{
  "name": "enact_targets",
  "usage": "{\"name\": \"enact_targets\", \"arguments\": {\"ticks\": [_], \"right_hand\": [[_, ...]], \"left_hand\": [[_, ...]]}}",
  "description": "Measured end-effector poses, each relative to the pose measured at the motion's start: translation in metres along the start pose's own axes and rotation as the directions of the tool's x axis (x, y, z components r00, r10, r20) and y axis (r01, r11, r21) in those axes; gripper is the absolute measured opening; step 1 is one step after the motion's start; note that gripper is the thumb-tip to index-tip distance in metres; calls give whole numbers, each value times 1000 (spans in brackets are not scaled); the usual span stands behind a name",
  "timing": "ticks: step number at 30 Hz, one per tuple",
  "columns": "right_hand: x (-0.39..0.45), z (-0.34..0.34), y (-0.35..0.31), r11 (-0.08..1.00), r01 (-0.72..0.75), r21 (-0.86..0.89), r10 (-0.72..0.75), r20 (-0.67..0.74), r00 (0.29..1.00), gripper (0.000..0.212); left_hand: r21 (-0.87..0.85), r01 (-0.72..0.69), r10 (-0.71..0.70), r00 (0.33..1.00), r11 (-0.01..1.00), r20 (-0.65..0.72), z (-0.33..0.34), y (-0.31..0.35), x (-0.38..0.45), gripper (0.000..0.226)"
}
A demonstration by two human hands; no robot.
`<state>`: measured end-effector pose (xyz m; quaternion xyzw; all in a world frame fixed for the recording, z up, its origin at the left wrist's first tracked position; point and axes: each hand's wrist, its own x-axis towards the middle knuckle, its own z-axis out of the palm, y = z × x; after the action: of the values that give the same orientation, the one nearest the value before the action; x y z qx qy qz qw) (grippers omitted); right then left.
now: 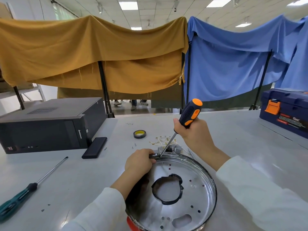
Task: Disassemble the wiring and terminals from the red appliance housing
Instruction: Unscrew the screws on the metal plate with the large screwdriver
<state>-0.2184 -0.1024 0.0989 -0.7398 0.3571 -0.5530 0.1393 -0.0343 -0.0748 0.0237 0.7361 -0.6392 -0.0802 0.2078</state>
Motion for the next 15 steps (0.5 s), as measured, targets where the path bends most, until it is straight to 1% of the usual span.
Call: {"name": "enact_targets", "arguments": {"ticks": [12, 15], "right_hand": [[-1, 0, 4, 999, 10, -31, -10, 7, 1000, 32], [-2, 1, 4, 999, 23, -34, -23, 3, 1000, 36]], "left_hand": [[19, -9, 9, 1000, 1000, -7, 0, 0, 0, 9], [19, -5, 5, 1000, 1000, -6, 1, 0, 1, 10]]}}
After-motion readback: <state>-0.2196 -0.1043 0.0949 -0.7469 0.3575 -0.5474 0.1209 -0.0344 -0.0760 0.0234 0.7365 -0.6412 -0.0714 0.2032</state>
